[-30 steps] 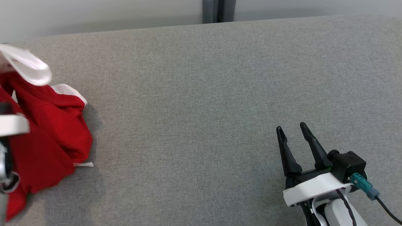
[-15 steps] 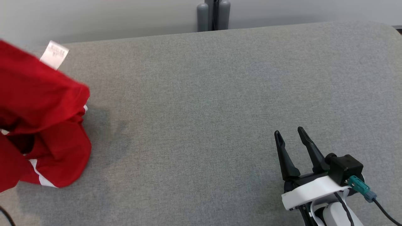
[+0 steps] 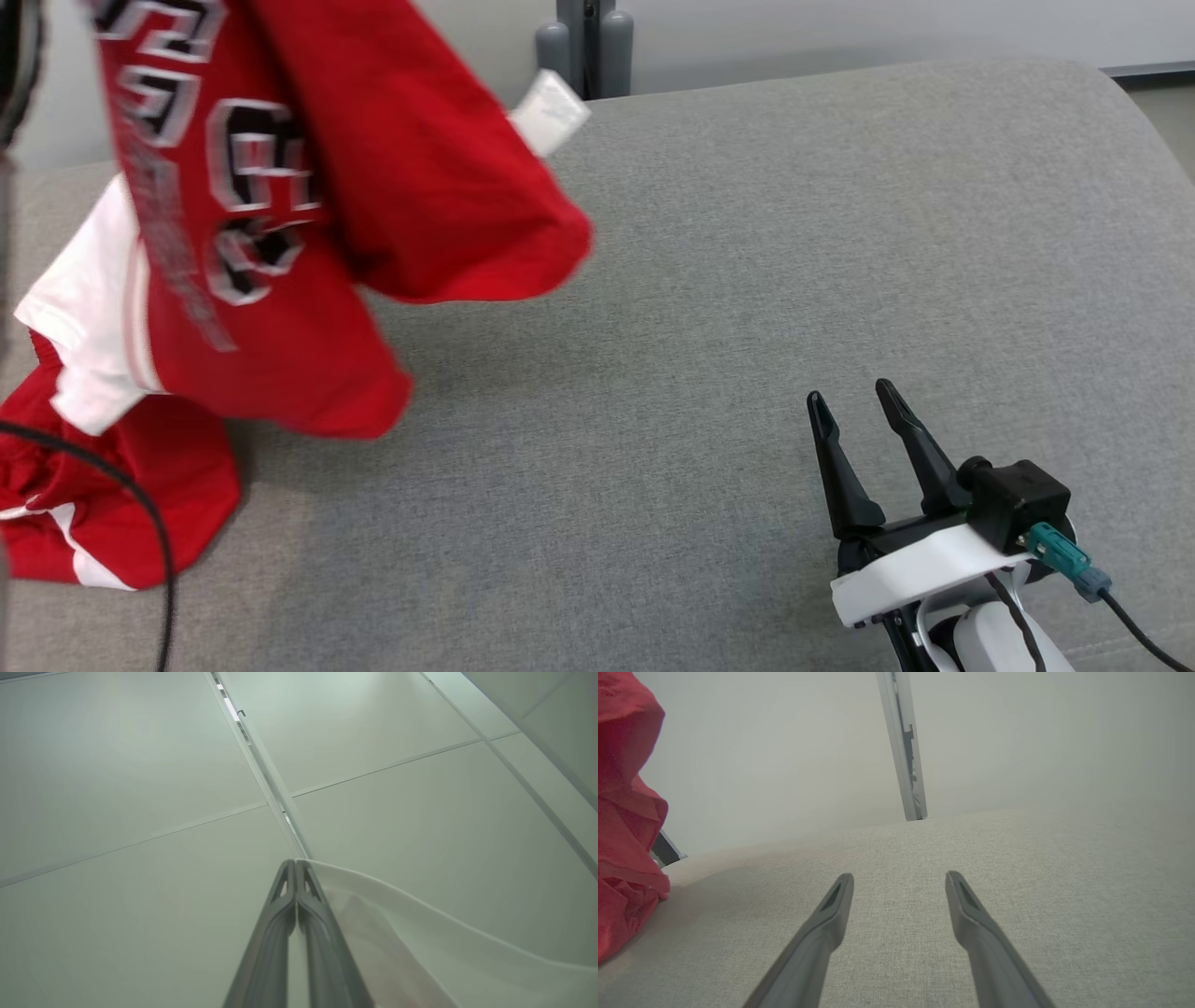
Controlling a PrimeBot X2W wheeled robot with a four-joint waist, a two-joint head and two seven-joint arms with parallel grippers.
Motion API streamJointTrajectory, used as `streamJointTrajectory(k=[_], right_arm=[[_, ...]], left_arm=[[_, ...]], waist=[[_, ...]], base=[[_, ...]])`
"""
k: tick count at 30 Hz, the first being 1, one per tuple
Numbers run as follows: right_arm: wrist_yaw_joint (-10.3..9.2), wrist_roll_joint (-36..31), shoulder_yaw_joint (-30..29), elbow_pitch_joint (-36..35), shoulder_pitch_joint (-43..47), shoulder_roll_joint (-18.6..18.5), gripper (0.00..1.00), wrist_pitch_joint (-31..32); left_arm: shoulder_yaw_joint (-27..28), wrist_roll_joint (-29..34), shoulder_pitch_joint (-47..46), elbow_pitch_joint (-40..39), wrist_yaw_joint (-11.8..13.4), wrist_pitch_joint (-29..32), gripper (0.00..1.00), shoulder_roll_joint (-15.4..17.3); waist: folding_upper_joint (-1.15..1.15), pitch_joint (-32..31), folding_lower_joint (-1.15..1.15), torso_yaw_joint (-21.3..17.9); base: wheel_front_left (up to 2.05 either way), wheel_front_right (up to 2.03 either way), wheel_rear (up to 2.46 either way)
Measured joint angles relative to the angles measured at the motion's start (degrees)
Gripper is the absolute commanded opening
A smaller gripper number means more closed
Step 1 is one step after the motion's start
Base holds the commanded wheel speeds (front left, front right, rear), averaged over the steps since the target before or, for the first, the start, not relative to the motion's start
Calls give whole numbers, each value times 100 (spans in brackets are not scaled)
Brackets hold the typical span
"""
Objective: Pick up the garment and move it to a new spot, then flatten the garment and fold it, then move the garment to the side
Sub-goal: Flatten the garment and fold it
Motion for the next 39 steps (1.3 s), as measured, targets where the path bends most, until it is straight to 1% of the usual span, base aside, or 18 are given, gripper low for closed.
streamJointTrajectory(k=[3,6,12,18,23,26,30,34,35,39], right_arm=[[0,23,2,-1,-32,-3,100,0],[0,49,12,-3,-62,-1,100,0],[0,105,58,-3,-100,-3,100,0],[0,231,176,2,-224,0,100,0],[0,320,193,-2,-222,-2,100,0],[0,326,180,-11,-208,-2,100,0],[0,323,141,-23,-181,0,100,0],[0,246,110,-11,-81,-2,100,0],[0,191,120,-7,-81,-1,100,0],[0,130,153,8,-81,-2,100,0]], left_arm=[[-276,-8,-41,366,-91,-99,0,-354],[-420,-168,-39,643,-143,-203,0,-712],[-804,-165,-147,1199,-257,-324,0,-1198],[-929,-90,-778,1631,-344,-393,0,-1521],[-1034,-133,-801,1987,-404,-400,0,-1580],[-1111,-287,-467,2270,-452,-402,0,-1561],[-1168,-420,312,2501,-453,-403,0,-1529],[-1151,-582,1167,2530,-387,-403,0,-1661],[-1132,-649,1574,2532,-348,-403,0,-1775],[-1161,-745,2086,2597,-356,-403,0,-1931]], waist=[[0,16,0,-86],[0,31,0,-167],[0,94,0,-313],[0,165,0,-516],[0,161,0,-666],[0,136,0,-747],[0,91,0,-778],[0,73,0,-691],[0,60,0,-623],[0,35,0,-505]], base=[[0,0,0],[0,0,0],[0,0,0],[0,0,0],[0,0,0],[0,0,0],[0,0,0],[0,0,0],[0,0,0],[0,0,0]])
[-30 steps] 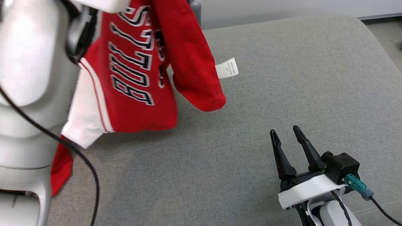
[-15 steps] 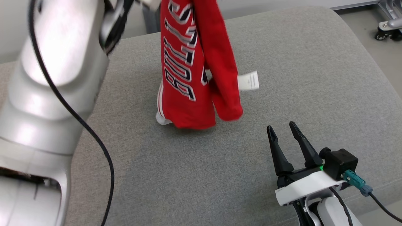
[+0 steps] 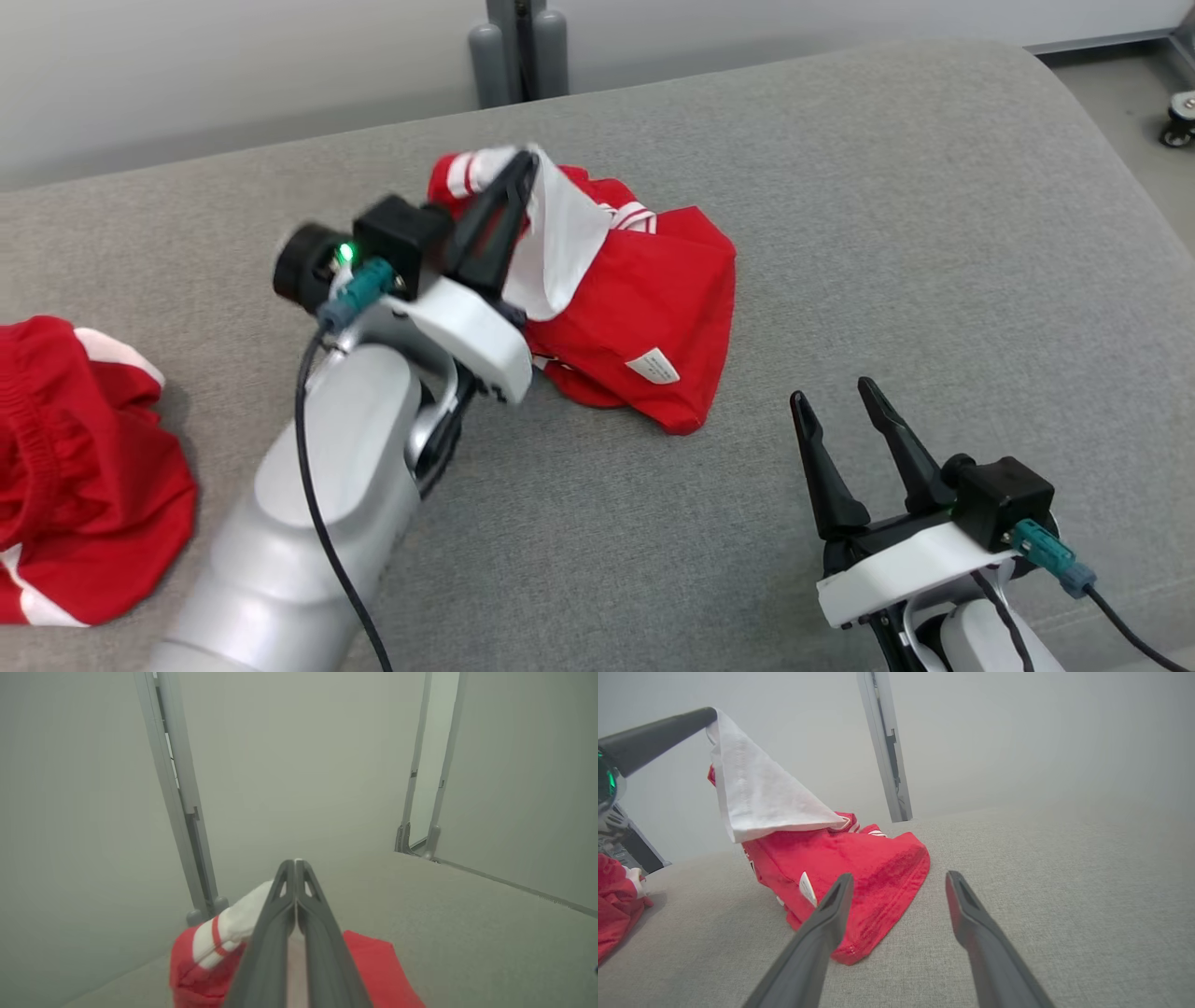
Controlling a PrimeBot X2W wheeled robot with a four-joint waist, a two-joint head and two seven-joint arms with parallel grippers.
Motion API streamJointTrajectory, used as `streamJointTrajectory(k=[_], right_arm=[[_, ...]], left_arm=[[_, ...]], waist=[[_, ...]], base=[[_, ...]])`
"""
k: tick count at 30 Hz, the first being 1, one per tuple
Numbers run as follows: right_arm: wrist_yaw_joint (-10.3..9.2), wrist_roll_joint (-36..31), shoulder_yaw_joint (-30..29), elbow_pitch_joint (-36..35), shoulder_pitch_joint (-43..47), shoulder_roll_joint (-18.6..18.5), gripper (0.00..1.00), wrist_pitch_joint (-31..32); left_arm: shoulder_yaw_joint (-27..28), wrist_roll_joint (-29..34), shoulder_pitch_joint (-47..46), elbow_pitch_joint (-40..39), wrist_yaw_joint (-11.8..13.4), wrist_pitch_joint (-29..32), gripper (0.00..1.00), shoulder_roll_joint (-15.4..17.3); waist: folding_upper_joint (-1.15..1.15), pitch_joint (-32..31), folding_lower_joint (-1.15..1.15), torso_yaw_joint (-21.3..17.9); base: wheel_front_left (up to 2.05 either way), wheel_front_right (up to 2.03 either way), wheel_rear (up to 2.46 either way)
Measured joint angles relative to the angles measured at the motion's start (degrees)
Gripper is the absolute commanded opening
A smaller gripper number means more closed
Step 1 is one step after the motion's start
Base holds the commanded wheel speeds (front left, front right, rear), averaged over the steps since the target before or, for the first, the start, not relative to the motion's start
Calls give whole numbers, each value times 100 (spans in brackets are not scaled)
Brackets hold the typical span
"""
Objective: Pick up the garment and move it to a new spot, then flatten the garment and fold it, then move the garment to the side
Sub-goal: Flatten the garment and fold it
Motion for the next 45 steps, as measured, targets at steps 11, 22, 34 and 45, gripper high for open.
streamJointTrajectory(k=[11,22,34,45], right_arm=[[0,-93,223,93,-16,2,100,0],[0,-94,183,-46,-5,2,100,0],[0,-131,55,-68,141,3,100,0],[0,-179,11,-49,264,2,100,0]], left_arm=[[75,-253,782,-419,92,-1,100,-197],[1002,328,1517,-1517,458,-9,100,-154],[1952,1203,2891,-2685,939,-10,100,96],[2761,1308,3843,-2294,1528,-10,100,120]], waist=[[0,-134,0,253],[0,-197,0,493],[0,-376,0,722],[0,-496,0,873]], base=[[0,0,0],[0,0,0],[0,0,0],[0,0,0]])
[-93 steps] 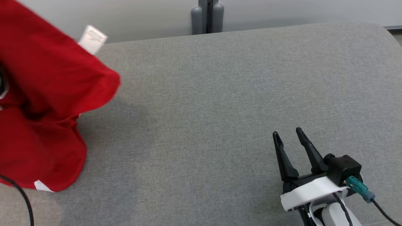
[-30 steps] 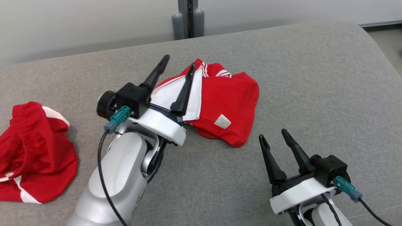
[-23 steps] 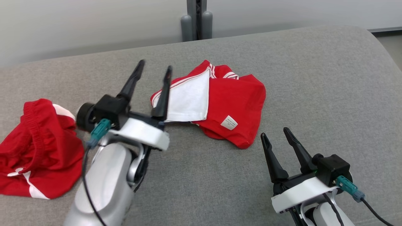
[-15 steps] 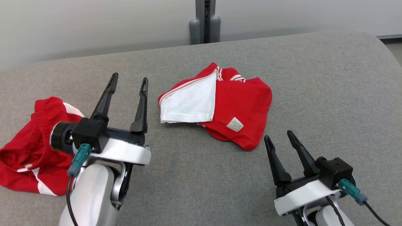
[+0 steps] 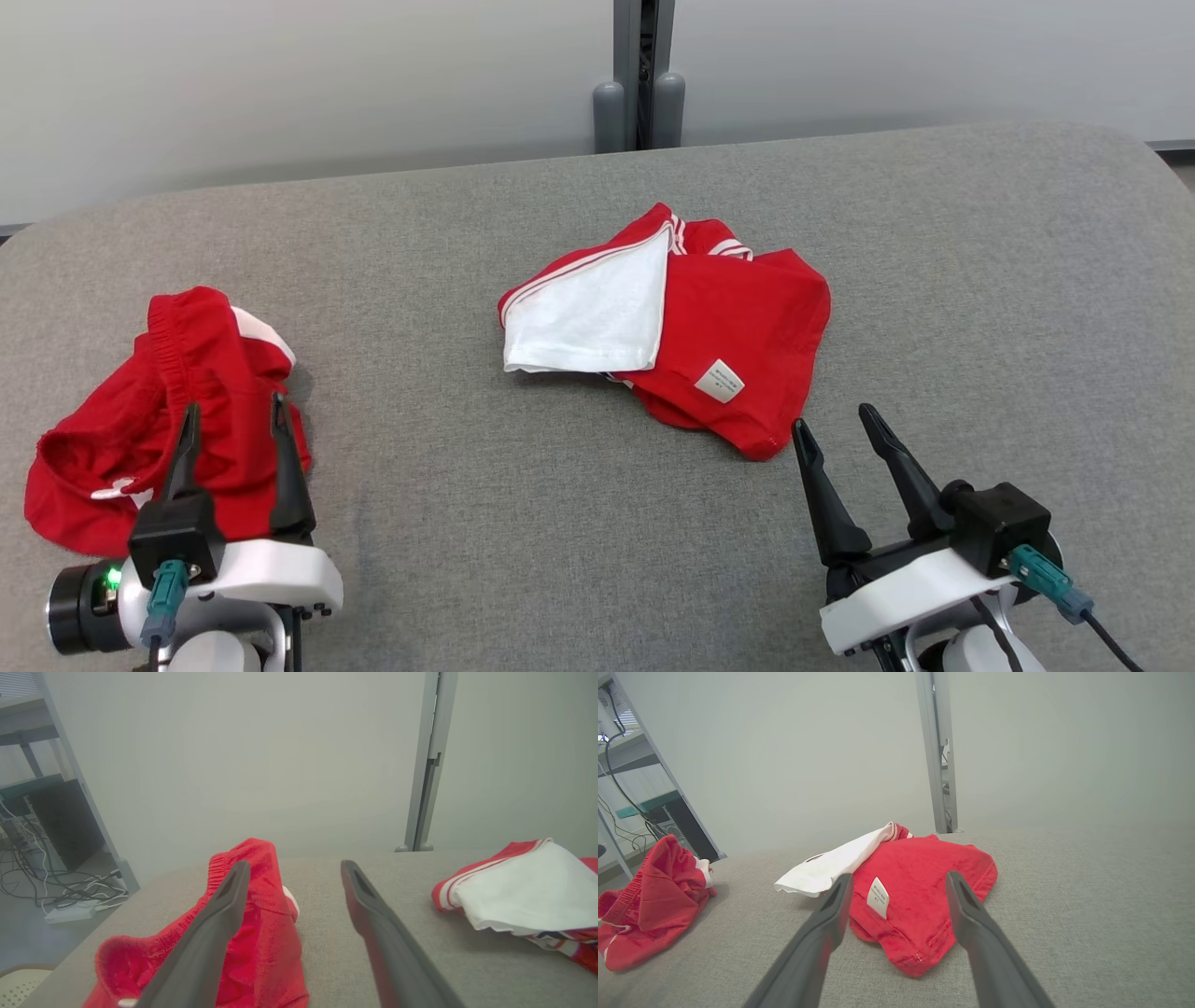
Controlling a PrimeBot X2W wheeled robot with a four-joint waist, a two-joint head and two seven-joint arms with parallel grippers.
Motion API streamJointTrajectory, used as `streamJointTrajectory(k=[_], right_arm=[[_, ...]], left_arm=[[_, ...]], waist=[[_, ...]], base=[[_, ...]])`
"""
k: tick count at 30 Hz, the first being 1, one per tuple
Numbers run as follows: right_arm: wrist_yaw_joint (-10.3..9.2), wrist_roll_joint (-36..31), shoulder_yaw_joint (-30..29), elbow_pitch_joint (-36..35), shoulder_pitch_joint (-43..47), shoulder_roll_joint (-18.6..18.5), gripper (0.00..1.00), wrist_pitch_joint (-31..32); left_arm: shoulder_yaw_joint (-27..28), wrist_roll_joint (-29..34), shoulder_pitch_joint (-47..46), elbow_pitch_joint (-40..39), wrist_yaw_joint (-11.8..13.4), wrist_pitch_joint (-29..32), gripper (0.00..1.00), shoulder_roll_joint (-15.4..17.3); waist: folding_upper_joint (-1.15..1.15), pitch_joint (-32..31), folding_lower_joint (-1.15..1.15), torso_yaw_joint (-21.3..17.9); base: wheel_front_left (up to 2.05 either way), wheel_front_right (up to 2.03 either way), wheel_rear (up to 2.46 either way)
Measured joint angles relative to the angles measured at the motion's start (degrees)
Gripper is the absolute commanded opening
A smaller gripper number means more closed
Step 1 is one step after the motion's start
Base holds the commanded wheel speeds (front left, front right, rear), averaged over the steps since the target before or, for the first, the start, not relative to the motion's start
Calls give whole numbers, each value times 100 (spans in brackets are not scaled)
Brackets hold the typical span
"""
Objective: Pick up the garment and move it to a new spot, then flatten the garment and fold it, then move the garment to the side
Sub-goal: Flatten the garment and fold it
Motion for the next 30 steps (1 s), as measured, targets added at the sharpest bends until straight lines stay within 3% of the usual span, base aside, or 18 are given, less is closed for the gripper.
streamJointTrajectory(k=[9,20,25,26,27,30], right_arm=[[0,0,52,56,-10,0,100,0],[0,-2,100,123,-70,0,100,0],[0,-10,107,134,-103,0,100,0],[0,-12,105,135,-103,0,100,0],[0,-19,104,134,-100,0,100,0],[0,-30,100,137,-90,0,100,0]], left_arm=[[199,-200,-335,1337,-4,130,100,52],[123,-298,-1336,3198,-142,1140,100,321],[127,-307,-1530,3651,-162,1204,100,443],[134,-332,-1589,3749,-167,1202,40,452],[130,-347,-1617,3820,-196,1168,0,458],[131,-378,-1669,3979,-282,896,0,503]], waist=[[0,55,0,67],[0,187,0,-80],[0,206,0,-146],[0,204,0,-156],[0,200,0,-162],[0,180,0,-163]], base=[[0,0,0],[0,0,0],[0,0,0],[0,0,0],[0,0,0],[0,0,0]])
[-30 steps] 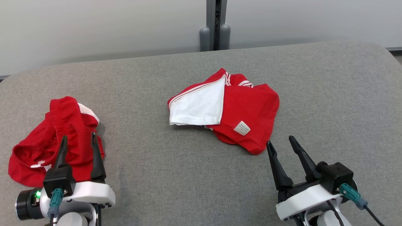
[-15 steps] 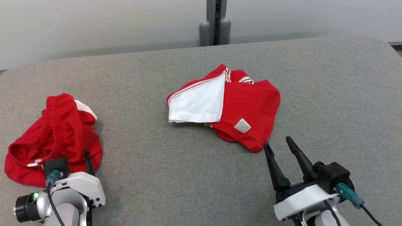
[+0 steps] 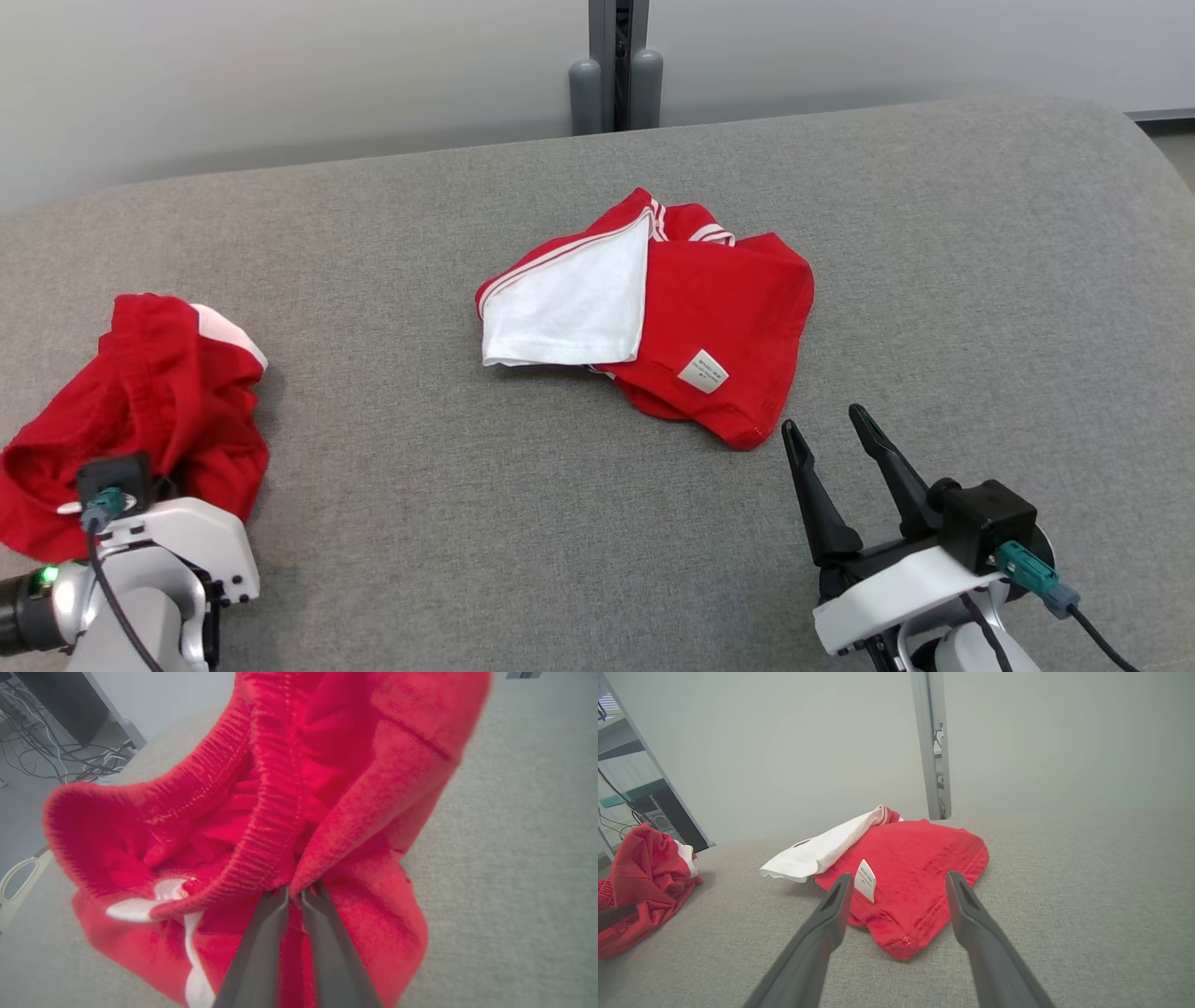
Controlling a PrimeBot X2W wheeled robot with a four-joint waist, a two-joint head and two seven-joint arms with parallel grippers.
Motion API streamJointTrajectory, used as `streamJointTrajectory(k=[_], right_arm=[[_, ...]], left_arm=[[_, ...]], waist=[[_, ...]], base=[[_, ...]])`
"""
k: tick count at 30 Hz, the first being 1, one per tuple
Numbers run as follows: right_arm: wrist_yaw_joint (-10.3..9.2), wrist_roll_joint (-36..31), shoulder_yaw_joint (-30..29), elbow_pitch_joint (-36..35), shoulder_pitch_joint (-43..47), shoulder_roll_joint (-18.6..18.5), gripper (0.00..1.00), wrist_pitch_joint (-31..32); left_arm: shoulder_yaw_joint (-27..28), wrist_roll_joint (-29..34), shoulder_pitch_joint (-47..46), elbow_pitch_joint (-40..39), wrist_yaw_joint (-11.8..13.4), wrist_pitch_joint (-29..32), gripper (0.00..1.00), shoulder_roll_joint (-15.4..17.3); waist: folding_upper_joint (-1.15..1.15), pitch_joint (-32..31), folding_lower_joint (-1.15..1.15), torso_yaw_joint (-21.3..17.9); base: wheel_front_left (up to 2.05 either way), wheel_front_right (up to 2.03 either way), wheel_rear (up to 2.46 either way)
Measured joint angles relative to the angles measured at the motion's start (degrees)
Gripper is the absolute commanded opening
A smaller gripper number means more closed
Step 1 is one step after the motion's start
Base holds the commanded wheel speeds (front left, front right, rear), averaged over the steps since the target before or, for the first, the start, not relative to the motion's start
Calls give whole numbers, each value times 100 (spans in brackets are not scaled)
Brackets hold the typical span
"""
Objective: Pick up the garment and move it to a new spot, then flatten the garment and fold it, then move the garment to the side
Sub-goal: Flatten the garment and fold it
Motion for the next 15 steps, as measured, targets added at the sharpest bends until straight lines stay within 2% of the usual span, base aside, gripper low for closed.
streamJointTrajectory(k=[4,7,10,15], right_arm=[[0,-21,-32,5,27,-1,100,0],[0,-27,-36,9,62,-1,100,0],[0,-31,-46,10,98,-1,100,0],[0,-31,-37,30,174,-2,100,0]], left_arm=[[157,-79,-110,-43,79,-649,0,160],[334,-122,-113,-324,182,-838,0,314],[541,-120,-76,-859,347,-878,0,487],[1011,-16,333,-2196,604,-886,0,861]], waist=[[0,-24,0,33],[0,-63,0,85],[0,-109,0,160],[0,-173,0,331]], base=[[0,0,0],[0,0,0],[0,0,0],[0,0,0]])
